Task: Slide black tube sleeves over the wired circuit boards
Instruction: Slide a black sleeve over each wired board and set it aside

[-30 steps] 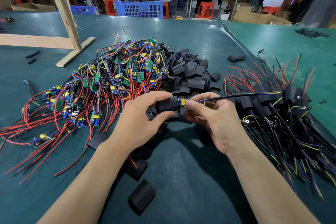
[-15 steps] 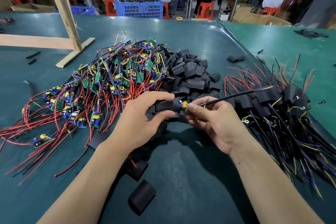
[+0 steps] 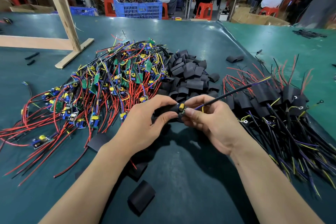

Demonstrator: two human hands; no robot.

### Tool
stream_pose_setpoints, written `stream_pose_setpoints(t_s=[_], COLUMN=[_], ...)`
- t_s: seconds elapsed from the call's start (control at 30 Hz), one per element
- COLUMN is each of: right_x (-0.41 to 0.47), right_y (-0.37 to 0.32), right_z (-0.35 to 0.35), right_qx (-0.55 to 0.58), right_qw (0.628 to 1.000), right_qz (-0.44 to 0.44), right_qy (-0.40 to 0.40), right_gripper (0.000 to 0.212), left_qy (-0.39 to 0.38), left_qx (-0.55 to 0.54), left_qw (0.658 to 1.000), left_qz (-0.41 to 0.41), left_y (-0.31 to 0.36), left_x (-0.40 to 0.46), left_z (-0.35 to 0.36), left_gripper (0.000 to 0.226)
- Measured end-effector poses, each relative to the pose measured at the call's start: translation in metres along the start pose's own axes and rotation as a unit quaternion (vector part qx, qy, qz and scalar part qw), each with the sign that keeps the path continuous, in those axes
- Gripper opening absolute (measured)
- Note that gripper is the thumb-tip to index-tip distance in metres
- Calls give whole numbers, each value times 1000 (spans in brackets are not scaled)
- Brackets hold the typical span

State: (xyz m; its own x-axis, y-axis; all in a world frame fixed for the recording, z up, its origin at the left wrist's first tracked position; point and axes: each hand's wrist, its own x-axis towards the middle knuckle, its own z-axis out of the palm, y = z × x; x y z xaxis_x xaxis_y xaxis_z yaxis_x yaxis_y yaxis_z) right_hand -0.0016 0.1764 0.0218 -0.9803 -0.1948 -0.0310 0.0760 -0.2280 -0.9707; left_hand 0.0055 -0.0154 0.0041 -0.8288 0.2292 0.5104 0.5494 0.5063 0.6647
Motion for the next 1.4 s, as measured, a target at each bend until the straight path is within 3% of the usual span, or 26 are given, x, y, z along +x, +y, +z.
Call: stream_pose_setpoints(t_s=[0.3,0.77,1.03,1.17,1.3,1.4], right_x=[-1,-1,-3,-4,-2,-3], right_y=[-5,0,-3,-10,-7,-7], right_z=[-4,3,4,2,3,5], right_qx=[42,-51,-13,1,-14,-15], right_qw=[999,998,1000,999,998,997], right_qz=[15,-42,-10,-34,-50,-47], right_qy=[-18,15,-23,7,42,62], right_gripper=[14,26,10,5,20,18], left_qy=[0,14,8,37,53,65], left_qx=[-19,-17,-13,22,35,41], left_qw=[1000,1000,1000,999,998,997], left_qz=[-7,9,18,-6,-6,20], left_y=[0,5,8,3,-1,1], left_x=[0,2,2,2,1,2], left_z=[-1,-3,-3,-15,-19,-14], left_gripper=[29,34,36,51,48,46])
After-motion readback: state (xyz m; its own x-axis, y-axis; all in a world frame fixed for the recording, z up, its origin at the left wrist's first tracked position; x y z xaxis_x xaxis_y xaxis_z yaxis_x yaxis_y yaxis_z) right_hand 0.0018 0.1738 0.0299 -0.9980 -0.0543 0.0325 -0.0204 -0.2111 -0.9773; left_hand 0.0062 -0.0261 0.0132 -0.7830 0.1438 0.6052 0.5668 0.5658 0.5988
